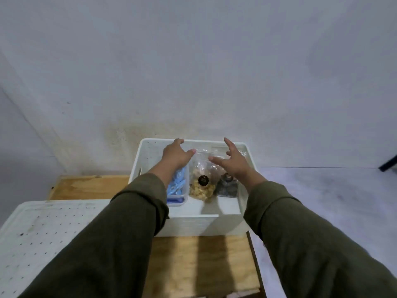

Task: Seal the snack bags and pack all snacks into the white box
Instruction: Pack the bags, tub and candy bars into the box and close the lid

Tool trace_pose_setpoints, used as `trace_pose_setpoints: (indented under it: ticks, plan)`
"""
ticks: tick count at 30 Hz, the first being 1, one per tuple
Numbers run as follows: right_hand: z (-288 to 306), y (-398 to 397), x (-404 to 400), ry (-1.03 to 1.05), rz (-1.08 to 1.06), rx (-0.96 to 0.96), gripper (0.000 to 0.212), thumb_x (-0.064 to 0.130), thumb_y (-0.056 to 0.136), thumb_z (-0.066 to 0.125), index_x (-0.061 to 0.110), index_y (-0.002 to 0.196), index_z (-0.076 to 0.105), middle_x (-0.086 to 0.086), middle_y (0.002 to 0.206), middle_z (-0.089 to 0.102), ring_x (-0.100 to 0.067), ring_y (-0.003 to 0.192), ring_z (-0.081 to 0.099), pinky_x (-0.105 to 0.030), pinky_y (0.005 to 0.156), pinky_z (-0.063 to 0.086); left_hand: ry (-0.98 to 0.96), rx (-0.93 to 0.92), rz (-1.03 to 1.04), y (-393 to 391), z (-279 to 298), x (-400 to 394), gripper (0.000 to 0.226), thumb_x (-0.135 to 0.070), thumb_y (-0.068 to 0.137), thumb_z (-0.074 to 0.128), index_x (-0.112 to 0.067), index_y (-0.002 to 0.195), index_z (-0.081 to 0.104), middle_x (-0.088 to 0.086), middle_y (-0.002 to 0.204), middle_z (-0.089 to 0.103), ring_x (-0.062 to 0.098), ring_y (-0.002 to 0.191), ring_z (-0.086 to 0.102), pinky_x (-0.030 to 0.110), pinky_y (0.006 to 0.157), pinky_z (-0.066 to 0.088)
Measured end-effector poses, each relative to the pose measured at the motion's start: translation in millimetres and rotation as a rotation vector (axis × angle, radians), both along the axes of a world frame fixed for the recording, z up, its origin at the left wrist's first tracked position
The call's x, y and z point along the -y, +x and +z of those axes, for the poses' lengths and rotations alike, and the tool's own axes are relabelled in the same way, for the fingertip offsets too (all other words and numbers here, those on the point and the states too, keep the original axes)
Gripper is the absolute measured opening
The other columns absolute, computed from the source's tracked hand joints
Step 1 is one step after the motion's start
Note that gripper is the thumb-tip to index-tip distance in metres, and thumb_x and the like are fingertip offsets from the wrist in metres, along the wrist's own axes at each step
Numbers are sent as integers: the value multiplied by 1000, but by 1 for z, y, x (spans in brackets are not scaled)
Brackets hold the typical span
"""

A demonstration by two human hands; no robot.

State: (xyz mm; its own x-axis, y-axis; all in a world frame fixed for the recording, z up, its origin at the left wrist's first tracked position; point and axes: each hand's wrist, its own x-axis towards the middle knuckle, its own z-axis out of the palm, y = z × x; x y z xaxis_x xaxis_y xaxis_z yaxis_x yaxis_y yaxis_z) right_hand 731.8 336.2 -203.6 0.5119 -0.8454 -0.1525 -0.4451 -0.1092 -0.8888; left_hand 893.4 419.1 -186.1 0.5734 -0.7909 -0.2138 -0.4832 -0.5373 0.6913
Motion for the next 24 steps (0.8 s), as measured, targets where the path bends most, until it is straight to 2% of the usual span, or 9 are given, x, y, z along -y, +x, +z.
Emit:
trace_pose_setpoints:
  ticks: [7,12,14,18,22,24]
  plan:
    - [32,-125,19,-104,-18,2,83,37,78,73,30,146,25,-12,146,37,-22,136,36,-35,106,37,-164,-22,-25,-121,21,8,63,-42,91,56,-16,144,34,9,149,39,29,137,35,32,108,30]
    - [23,-239,22,-139,1,-33,79,38,79,72,30,145,28,-9,145,38,-20,134,37,-35,103,37,-268,-63,27,-236,1,1,62,-40,89,60,-17,141,37,9,146,42,29,131,43,36,107,36]
    - [11,-284,18,-152,-16,-41,78,37,79,72,28,144,30,-10,144,40,-22,130,40,-35,101,39,-297,-67,12,-282,-18,-8,64,-40,87,62,-16,141,37,8,146,41,28,132,41,40,109,35]
    - [-29,-362,-3,-167,-12,-56,76,32,80,72,25,144,31,-13,142,39,-29,128,43,-34,96,41,-331,-64,23,-364,-63,-36,72,-41,85,66,-21,145,30,3,151,32,21,139,31,35,114,29]
    - [-79,-419,-32,-253,-42,-96,83,33,77,75,32,144,27,-8,138,39,-21,125,42,-27,97,37,-355,-63,115,-425,-109,-68,88,-42,78,72,-34,147,17,1,157,17,19,146,15,43,117,24]
    - [-104,-440,-43,-310,-90,-105,91,34,73,78,32,145,23,-7,141,36,-19,128,39,-32,104,37,-329,-30,139,-446,-131,-81,95,-45,74,74,-39,146,12,0,159,9,18,148,3,49,118,19]
